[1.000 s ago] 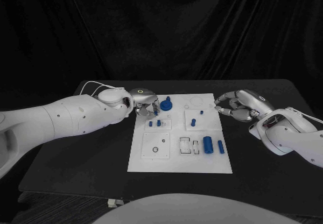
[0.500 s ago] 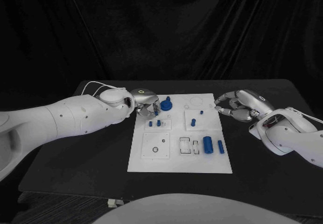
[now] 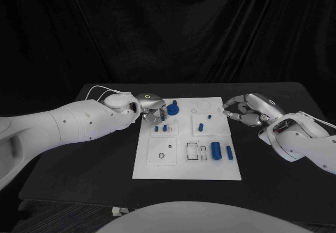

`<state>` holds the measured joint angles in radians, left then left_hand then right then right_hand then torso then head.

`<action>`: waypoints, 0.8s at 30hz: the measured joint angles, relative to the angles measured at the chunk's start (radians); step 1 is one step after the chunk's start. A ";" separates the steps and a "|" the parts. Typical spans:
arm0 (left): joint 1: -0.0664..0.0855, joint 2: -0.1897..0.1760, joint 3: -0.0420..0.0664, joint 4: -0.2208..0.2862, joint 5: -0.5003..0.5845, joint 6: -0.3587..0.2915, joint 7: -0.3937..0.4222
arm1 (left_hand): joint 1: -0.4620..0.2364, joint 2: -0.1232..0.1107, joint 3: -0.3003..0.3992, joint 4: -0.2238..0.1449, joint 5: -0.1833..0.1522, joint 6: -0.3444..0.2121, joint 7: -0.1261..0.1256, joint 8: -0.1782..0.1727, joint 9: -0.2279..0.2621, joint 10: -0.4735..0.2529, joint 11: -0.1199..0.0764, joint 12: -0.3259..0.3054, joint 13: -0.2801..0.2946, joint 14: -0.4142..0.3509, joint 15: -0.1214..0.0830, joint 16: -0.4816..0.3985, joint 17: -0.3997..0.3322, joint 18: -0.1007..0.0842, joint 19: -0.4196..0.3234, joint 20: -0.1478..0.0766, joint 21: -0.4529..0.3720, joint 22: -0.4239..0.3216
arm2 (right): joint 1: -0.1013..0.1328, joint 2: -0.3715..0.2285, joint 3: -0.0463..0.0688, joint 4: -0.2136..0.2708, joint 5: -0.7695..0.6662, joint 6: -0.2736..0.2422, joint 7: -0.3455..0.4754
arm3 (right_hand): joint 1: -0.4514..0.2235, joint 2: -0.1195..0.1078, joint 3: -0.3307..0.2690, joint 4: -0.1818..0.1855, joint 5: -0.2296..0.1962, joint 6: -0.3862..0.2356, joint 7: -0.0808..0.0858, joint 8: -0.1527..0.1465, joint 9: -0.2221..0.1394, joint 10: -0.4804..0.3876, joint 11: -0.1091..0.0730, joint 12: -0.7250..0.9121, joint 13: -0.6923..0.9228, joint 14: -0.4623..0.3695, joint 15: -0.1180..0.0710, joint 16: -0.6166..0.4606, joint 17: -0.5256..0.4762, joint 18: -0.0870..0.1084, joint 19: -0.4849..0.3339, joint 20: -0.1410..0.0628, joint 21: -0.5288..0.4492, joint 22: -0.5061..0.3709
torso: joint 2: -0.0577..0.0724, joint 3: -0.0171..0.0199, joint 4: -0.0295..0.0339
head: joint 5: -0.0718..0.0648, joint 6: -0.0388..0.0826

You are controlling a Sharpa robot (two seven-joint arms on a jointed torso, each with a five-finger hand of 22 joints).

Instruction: Assemble the parts on the task board

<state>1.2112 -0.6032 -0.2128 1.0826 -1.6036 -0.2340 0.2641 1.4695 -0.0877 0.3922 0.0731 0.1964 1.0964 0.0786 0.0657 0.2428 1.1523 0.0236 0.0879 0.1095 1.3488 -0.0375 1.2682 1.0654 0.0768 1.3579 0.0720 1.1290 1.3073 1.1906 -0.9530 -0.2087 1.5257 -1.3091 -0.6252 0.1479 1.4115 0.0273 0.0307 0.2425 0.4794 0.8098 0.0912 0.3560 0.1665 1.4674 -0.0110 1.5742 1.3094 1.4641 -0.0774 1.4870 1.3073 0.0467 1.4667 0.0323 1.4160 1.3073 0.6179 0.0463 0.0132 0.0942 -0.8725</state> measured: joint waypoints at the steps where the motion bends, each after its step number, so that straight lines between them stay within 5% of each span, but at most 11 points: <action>1: 0.000 0.000 0.000 0.000 0.000 0.000 0.000 | 0.000 0.000 0.000 0.000 0.000 0.000 0.000 0.000 0.000 0.000 0.000 0.000 0.000 0.000 0.000 0.000 -0.001 0.000 0.000 0.000 0.000 0.000 | 0.000 0.000 0.000 0.000 0.000 0.000 0.000 | 0.000 0.000 0.000 0.000 0.000 0.001 0.001 0.000 -0.001 0.000 0.000 0.000 0.000 0.000 0.000 0.000 0.000 0.000 0.000 0.000 0.000 0.000 | 0.000 0.0000 0.0001 | 0.000 0.000; 12: -0.001 -0.001 0.000 0.002 0.000 0.002 0.000 | -0.002 -0.002 0.004 -0.004 -0.003 -0.009 -0.004 0.000 -0.001 0.000 0.000 -0.007 -0.001 -0.016 -0.002 -0.018 -0.025 0.000 -0.016 0.002 -0.023 0.000 | -0.001 0.002 0.000 0.000 0.000 0.000 -0.001 | 0.003 0.003 0.003 -0.003 0.000 0.001 0.001 0.000 -0.001 0.000 0.000 0.001 0.001 0.000 0.000 0.000 0.000 0.000 0.000 0.000 0.000 0.001 | 0.000 0.0001 0.0000 | 0.003 0.000; 18: -0.002 -0.002 0.000 0.001 0.000 0.003 -0.006 | -0.016 -0.016 0.013 -0.004 -0.033 -0.100 -0.028 -0.003 -0.026 -0.009 -0.008 -0.020 -0.009 -0.025 -0.011 -0.030 -0.035 0.000 -0.020 0.005 -0.038 0.000 | -0.001 0.002 0.000 0.000 0.000 0.000 -0.001 | 0.010 0.002 0.007 -0.007 0.004 0.001 0.001 0.000 -0.002 0.000 0.000 0.002 0.001 0.000 0.000 0.000 0.000 0.000 0.000 0.000 0.000 0.001 | 0.000 0.0002 -0.0001 | 0.003 0.000; 20: -0.002 -0.002 0.000 0.000 0.000 0.004 -0.012 | -0.029 -0.029 0.015 -0.001 -0.057 -0.151 -0.053 -0.003 -0.040 -0.037 0.004 -0.023 -0.015 -0.044 0.000 -0.048 -0.055 0.016 -0.038 0.006 -0.065 0.000 | -0.002 0.002 0.000 0.000 0.000 0.000 -0.001 | 0.010 0.002 0.007 -0.013 0.004 0.001 0.001 0.000 -0.003 -0.002 0.002 0.002 0.001 0.000 0.000 0.000 0.000 0.000 0.000 0.000 0.000 0.001 | 0.000 0.0002 -0.0001 | 0.002 0.000; 24: -0.003 -0.002 0.000 -0.007 0.000 0.007 -0.028 | -0.048 -0.048 0.012 0.013 -0.095 -0.216 -0.073 -0.003 -0.057 -0.094 0.015 -0.024 -0.024 -0.059 0.009 -0.064 -0.076 0.016 -0.048 0.009 -0.096 0.000 | -0.002 0.002 0.000 0.000 0.000 0.000 -0.001 | 0.014 -0.002 0.007 -0.013 0.004 0.001 0.001 0.000 -0.003 -0.002 0.002 0.002 0.000 0.000 0.000 0.000 0.000 0.000 0.000 0.000 0.000 0.001 | 0.000 0.0002 -0.0001 | 0.003 0.000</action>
<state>1.2087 -0.6049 -0.2130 1.0754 -1.6038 -0.2272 0.2363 1.4218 -0.1353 0.4038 0.0864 0.1014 0.8800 0.0053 0.0629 0.1853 1.0580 0.0385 0.0643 0.0851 1.2896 -0.0283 1.2040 0.9893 0.0927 1.3098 0.0806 1.0325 1.3073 1.1888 -0.9507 -0.2087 1.5252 -1.3091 -0.6251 0.1464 1.4258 0.0252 0.0376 0.2299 0.4835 0.8113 0.0927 0.3561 0.1632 1.4658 -0.0093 1.5763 1.3099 1.4641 -0.0773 1.4870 1.3073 0.0467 1.4667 0.0323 1.4160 1.3080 0.6176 0.0465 0.0131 0.0970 -0.8725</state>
